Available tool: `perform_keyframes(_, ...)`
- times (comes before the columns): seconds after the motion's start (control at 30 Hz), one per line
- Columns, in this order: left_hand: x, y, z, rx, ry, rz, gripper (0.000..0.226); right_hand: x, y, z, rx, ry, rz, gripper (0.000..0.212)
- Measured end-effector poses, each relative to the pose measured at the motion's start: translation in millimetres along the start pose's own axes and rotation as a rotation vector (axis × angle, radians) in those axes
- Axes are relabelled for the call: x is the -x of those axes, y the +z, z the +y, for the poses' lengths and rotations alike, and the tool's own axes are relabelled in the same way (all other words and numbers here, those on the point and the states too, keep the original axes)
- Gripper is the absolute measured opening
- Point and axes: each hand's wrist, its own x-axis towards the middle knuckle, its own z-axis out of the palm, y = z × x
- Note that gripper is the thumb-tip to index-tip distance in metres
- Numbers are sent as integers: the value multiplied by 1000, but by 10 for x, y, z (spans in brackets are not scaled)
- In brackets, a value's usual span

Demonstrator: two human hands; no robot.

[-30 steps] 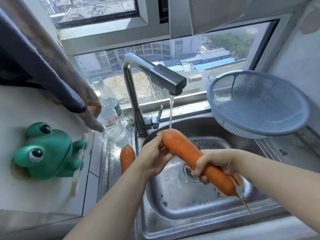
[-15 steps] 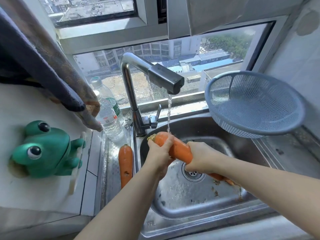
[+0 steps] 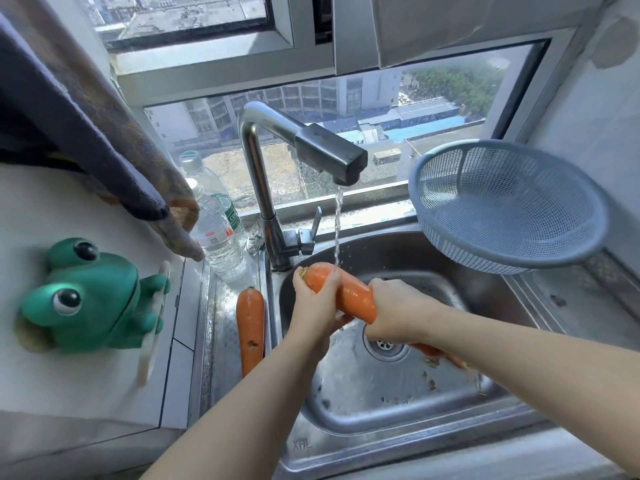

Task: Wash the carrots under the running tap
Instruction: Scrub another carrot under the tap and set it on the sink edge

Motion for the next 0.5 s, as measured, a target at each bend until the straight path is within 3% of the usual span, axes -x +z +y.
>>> perform_keyframes(0.2, 90, -174, -17, -19, -21, -228, 109, -28, -6, 40, -80, 23, -79, 32)
perform_keyframes(0.33, 76, -85, -3, 24, 14, -66, 91, 28, -10, -74, -1, -5, -30, 33)
perform_keyframes(0.43, 30, 42, 6, 137, -56, 167, 75, 84, 14, -168, 147, -50, 28, 33)
perform_keyframes(0.5, 9, 81, 6, 183, -104, 201, 72, 92, 30, -180, 185, -54, 47, 33)
